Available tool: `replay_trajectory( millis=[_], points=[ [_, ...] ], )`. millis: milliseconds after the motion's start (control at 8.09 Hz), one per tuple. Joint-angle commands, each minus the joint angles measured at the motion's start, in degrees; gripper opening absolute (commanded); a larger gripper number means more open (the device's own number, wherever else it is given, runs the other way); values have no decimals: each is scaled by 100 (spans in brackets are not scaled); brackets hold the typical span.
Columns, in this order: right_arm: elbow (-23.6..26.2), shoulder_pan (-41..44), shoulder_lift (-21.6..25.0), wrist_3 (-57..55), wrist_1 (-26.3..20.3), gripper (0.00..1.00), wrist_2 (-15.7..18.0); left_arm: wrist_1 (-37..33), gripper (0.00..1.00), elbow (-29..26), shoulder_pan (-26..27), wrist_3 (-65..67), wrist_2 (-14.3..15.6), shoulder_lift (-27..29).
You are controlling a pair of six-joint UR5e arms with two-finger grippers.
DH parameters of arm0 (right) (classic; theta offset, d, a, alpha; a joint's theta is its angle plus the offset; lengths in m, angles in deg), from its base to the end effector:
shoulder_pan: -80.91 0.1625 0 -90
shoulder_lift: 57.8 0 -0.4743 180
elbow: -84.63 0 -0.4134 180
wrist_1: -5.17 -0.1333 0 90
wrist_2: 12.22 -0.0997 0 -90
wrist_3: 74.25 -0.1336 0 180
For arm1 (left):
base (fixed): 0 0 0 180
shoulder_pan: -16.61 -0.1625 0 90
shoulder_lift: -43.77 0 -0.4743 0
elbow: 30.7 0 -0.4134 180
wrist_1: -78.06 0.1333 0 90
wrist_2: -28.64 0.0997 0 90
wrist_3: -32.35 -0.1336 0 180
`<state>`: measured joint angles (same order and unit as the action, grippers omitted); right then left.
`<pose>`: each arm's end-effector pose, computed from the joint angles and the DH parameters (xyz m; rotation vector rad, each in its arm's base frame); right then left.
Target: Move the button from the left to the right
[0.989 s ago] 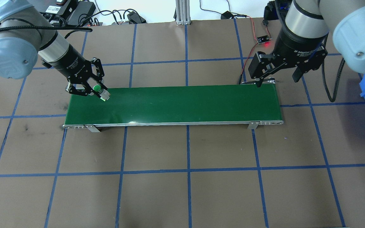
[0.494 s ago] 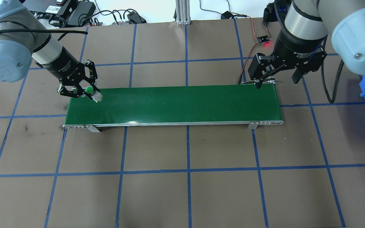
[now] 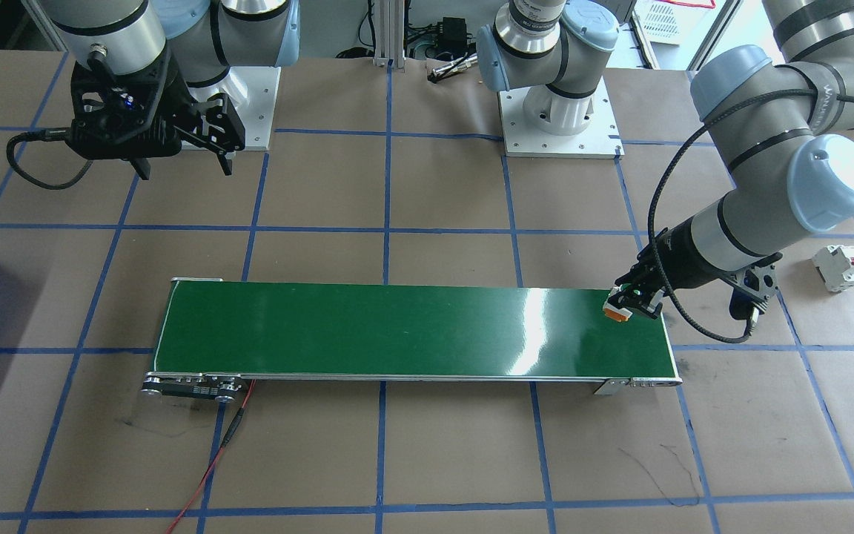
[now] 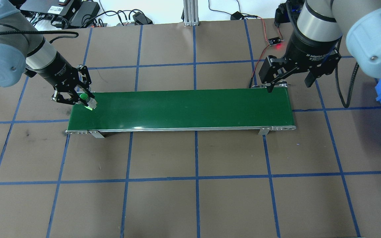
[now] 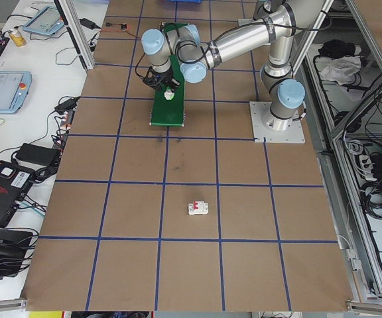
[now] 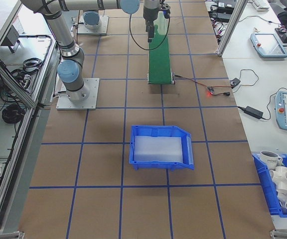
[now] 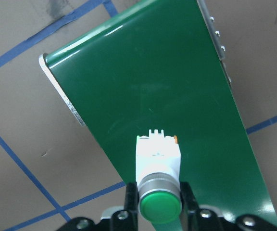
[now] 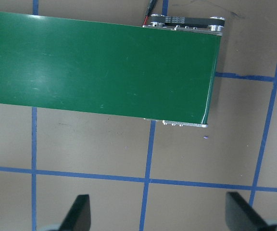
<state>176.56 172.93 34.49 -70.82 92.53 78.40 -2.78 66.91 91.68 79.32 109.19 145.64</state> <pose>0.1490 -0.4838 0.5016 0.1492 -3.1271 -0.0625 -0.0053 -0.5828 0.3413 1.5700 -2.5743 -0.3305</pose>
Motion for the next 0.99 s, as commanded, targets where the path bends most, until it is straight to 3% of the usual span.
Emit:
replay_trajectory(
  millis=[0,124,371,742,865],
  points=[
    [0,0,0,0,0,100,0,112,0,21,-10,1677,49,0],
    [0,0,0,0,0,100,0,130,0,91,-10,1883,40,8],
    [0,0,0,0,0,100,0,1144,0,494,-1,1921,40,70],
    [0,0,0,0,0,100,0,1255,0,760,-53,1676,-83,87],
    [0,0,0,0,0,100,0,1255,0,751,-54,1562,-249,96]
  ],
)
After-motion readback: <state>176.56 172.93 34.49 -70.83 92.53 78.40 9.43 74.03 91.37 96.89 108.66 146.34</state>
